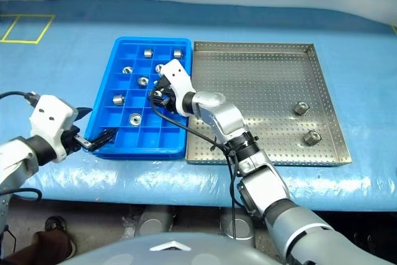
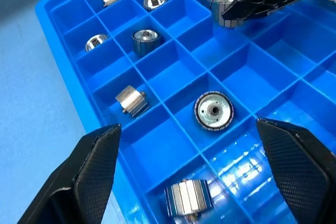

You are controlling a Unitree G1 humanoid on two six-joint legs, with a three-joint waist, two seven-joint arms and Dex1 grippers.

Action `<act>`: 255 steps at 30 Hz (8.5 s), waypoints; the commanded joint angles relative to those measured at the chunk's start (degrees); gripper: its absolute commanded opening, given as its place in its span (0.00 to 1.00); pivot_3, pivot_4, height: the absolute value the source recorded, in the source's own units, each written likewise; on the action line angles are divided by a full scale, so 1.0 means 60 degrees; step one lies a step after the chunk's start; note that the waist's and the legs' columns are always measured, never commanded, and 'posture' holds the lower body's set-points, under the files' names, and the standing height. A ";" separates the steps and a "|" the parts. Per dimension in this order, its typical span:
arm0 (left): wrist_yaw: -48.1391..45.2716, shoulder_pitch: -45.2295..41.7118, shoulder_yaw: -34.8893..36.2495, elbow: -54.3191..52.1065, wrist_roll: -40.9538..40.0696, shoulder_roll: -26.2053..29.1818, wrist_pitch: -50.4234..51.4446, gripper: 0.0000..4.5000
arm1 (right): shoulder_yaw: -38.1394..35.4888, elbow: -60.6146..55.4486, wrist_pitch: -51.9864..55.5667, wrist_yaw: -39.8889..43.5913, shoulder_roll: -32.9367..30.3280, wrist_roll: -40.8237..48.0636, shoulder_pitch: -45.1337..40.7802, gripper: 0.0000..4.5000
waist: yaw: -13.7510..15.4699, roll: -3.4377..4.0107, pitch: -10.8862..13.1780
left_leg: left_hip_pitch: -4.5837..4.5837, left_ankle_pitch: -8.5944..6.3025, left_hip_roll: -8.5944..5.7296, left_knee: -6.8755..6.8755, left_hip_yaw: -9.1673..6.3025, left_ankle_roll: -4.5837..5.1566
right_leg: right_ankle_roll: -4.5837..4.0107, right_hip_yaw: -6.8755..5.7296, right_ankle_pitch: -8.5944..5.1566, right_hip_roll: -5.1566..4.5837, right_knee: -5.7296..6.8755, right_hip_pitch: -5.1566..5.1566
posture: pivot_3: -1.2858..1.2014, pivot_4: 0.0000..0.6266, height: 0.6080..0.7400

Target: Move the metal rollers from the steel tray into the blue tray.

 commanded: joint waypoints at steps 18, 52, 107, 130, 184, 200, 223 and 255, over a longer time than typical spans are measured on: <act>0.0189 -0.1163 -0.0986 -0.0047 -0.0544 -0.0531 -0.0370 1.00 | -0.1247 -0.1022 -0.0666 -0.0404 0.0004 -0.0091 0.0049 0.80 | 0.0157 0.0001 0.0000 | -0.0002 0.0001 0.0002 -0.0013 -0.0012 -0.0002 | -0.0025 -0.0019 -0.0003 0.0000 -0.0002 0.0000 | 0.59 0.24 1.00; -0.1422 -0.5859 -0.7316 0.3832 0.0359 -0.3954 -0.2766 1.00 | -0.6015 -0.4952 0.1785 -0.3355 -0.2996 -0.0178 0.4099 0.80 | -0.1343 0.0030 -0.0017 | -0.0003 0.0003 -0.0024 0.0053 0.0023 -0.0009 | 0.0082 0.0055 0.0009 0.0000 -0.0002 0.0032 | 0.49 0.24 1.00; -0.1836 -0.3732 -0.1963 0.2042 -0.0524 0.1601 -0.0579 1.00 | 0.0978 -0.6378 0.3733 -0.1298 -0.0504 0.2660 0.2641 0.37 | -0.0602 0.0007 0.0012 | -0.0017 0.0002 0.0000 0.0009 -0.0004 -0.0012 | 0.0042 0.0004 -0.0015 0.0001 -0.0014 -0.0004 | 0.55 0.24 1.00; -0.1575 -0.3994 -0.2489 0.2042 -0.0793 0.1365 -0.0491 1.00 | 0.0324 -0.6432 0.3622 -0.1424 -0.0227 0.2387 0.2723 0.72 | -0.0578 0.0005 0.0013 | -0.0020 0.0002 0.0002 -0.0007 -0.0006 -0.0012 | 0.0033 -0.0002 -0.0019 0.0001 -0.0011 -0.0013 | 0.54 0.24 1.00; -0.1573 -0.6201 -0.7869 0.4846 0.0257 -0.4623 -0.2047 1.00 | -0.5701 -0.7055 0.3851 -0.4770 -0.2845 -0.0695 0.6789 0.64 | -0.1174 0.0027 -0.0017 | -0.0005 0.0001 -0.0019 0.0063 0.0019 -0.0009 | 0.0079 0.0047 0.0005 0.0001 -0.0008 0.0037 | 0.48 0.24 1.00; -0.1507 -0.6199 -0.7619 0.4907 0.0371 -0.4589 -0.2087 1.00 | -0.5627 -0.7855 0.3589 -0.4435 -0.2553 -0.0160 0.6598 0.30 | -0.1205 0.0026 -0.0030 | -0.0001 0.0001 -0.0018 0.0065 0.0016 -0.0009 | 0.0080 0.0046 0.0006 0.0002 -0.0009 0.0041 | 0.47 0.24 1.00; -0.1104 -0.2963 -0.2206 0.0728 -0.0638 0.0914 0.0491 1.00 | -0.0836 -0.6579 0.3324 -0.2324 -0.0532 0.1539 0.2517 0.30 | -0.0809 0.0021 -0.0003 | -0.0015 0.0001 -0.0004 -0.0009 0.0006 -0.0009 | 0.0042 0.0025 -0.0016 0.0002 -0.0014 -0.0012 | 0.56 0.24 1.00; -0.0352 -0.4040 -0.4668 0.2587 0.0008 -0.1599 -0.2075 1.00 | -0.2852 -0.7811 0.1862 -0.1262 -0.3547 0.1208 0.4535 0.73 | -0.0382 -0.0002 -0.0002 | -0.0022 0.0002 -0.0015 -0.0001 0.0010 -0.0015 | 0.0048 0.0011 -0.0009 -0.0017 -0.0049 0.0008 | 0.51 0.24 1.00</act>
